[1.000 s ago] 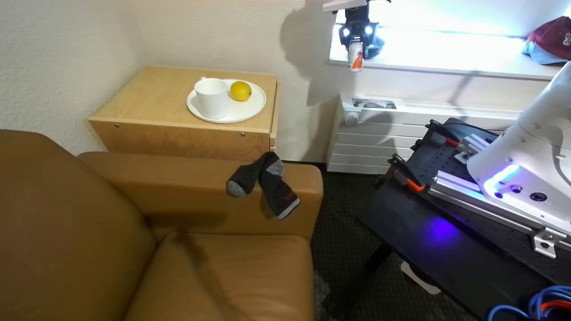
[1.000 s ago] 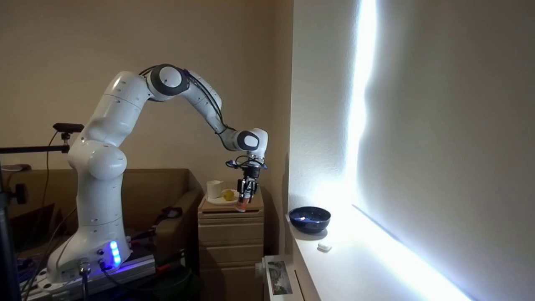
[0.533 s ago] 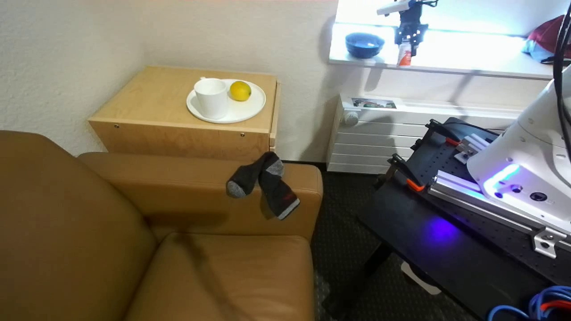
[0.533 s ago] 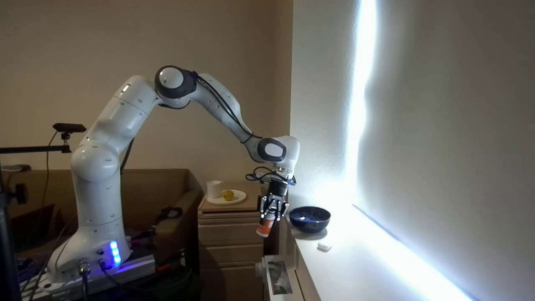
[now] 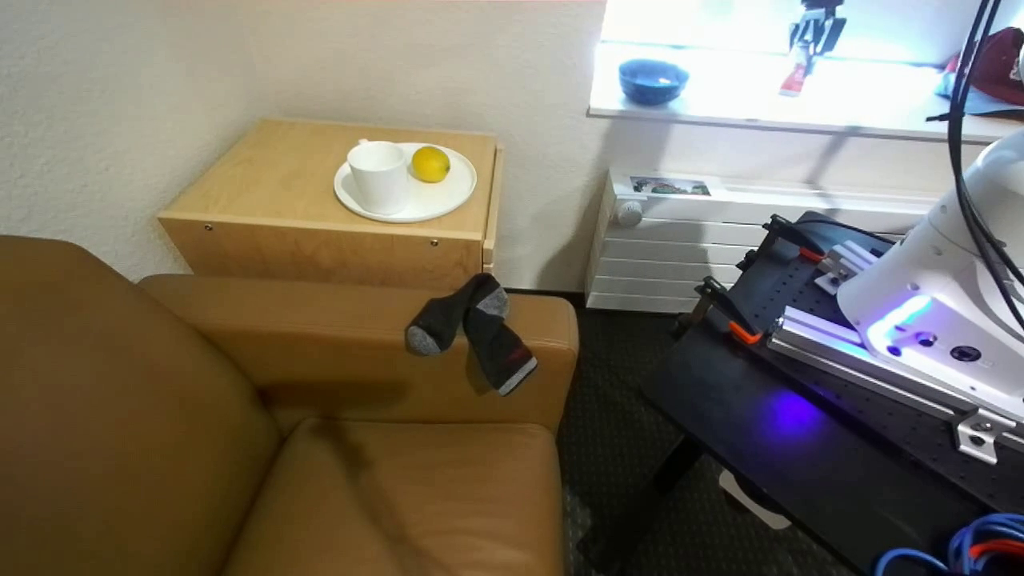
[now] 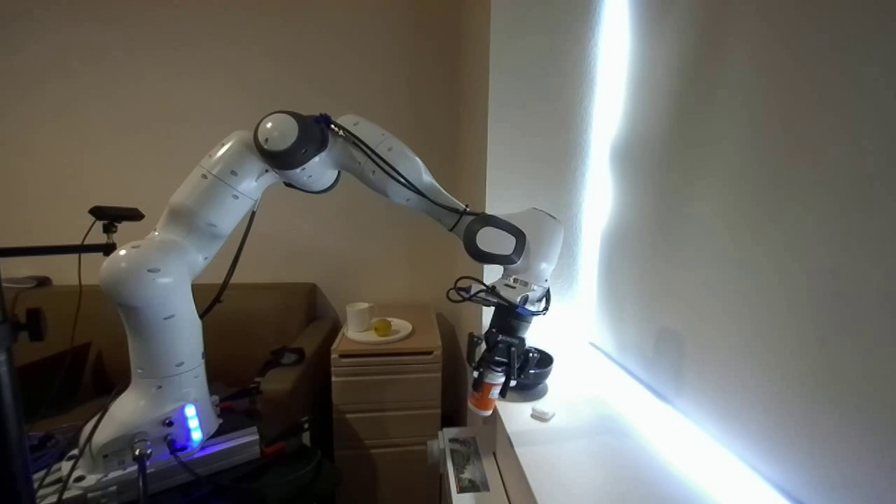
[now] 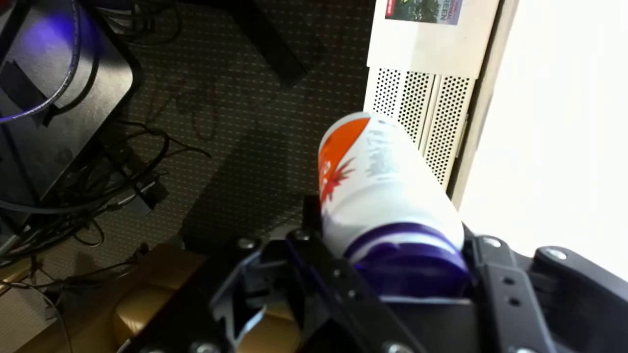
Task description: Pick the bottle on the drawer and put it on the windowsill
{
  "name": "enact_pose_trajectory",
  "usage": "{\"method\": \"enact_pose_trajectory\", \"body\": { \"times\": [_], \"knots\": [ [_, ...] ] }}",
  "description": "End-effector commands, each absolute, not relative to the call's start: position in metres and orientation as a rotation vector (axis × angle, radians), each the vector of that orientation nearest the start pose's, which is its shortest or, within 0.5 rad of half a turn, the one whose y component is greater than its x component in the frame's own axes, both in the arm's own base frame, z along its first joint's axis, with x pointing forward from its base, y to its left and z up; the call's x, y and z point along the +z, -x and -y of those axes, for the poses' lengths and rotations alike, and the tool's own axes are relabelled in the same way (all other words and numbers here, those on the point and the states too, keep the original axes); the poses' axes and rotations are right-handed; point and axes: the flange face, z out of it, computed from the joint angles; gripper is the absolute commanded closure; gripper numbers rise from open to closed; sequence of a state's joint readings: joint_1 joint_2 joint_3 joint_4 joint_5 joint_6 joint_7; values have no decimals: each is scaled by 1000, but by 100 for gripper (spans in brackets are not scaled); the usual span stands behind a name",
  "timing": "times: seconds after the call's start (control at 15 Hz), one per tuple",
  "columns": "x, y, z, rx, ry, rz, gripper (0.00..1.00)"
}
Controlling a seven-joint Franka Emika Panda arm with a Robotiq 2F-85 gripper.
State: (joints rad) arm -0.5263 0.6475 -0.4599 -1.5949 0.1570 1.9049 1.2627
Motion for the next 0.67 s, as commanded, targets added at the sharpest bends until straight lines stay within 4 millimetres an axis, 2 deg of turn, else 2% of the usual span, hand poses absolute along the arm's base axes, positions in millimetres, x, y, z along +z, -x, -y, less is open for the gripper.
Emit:
{"method": "enact_pose_trajectory", "body": {
  "times": [0.0, 0.27, 0.6],
  "knots": [
    [259, -415, 519, 380, 1342, -3010, 69],
    [247, -452, 512, 178, 995, -3089, 69],
    [241, -482, 507, -237, 764, -3209, 69]
  ]
}}
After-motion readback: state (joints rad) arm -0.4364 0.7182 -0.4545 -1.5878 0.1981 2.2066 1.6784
